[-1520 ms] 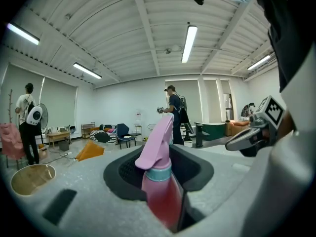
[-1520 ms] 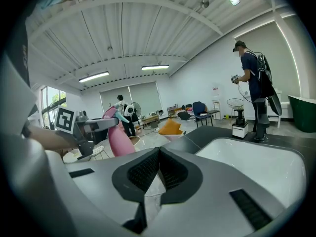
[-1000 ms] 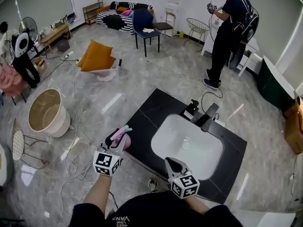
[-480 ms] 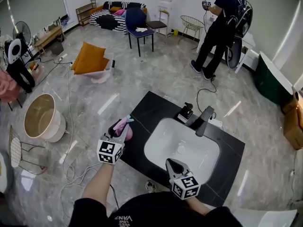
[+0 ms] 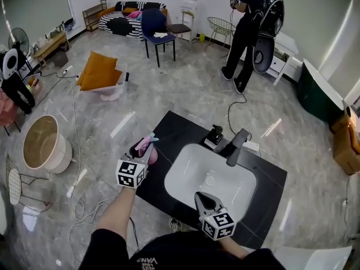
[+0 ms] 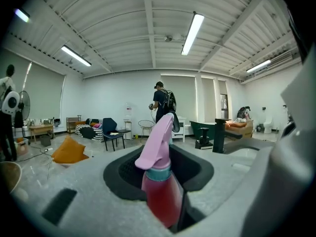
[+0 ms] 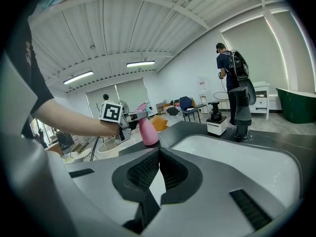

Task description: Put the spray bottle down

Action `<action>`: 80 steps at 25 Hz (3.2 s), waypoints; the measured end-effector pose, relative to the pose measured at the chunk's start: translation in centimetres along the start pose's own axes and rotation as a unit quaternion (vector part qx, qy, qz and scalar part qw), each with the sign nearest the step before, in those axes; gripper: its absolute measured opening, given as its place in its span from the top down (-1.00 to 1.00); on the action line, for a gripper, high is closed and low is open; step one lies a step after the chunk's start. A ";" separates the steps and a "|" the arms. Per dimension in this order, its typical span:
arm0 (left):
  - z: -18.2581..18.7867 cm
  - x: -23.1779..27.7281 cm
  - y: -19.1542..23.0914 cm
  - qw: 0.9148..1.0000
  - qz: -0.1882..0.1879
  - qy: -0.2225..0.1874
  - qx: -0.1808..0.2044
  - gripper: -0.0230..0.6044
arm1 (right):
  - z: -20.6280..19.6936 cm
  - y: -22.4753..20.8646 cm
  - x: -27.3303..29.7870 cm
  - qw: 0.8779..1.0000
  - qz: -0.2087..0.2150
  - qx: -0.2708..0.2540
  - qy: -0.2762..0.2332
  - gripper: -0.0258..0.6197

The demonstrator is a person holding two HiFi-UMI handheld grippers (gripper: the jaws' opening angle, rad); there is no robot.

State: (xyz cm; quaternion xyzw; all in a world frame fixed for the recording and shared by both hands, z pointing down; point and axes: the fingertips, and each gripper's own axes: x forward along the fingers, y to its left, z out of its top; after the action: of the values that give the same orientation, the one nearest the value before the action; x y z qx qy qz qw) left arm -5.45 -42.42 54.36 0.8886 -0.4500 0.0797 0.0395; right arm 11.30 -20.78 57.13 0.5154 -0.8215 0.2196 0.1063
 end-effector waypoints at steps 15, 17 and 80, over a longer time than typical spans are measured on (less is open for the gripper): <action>-2.0 0.6 0.2 0.999 -0.001 0.039 -0.014 -0.14 | 0.0 -0.8 -0.3 1.000 0.003 0.001 -0.002 0.92; -2.1 0.0 0.3 0.999 0.002 0.043 -0.017 -0.21 | 0.0 -0.6 -0.3 1.000 0.008 0.000 -0.002 0.92; -2.1 -47.3 -16.4 0.999 0.039 -0.034 -0.004 0.89 | -8.1 22.3 -15.1 0.995 0.076 -0.056 -0.039 0.92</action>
State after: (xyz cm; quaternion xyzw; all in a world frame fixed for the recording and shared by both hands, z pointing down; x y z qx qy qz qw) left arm -19.99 5.16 48.05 0.8724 -0.4856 0.0488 0.0249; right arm -2.34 3.37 52.60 0.4525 -0.8731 0.1600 0.0859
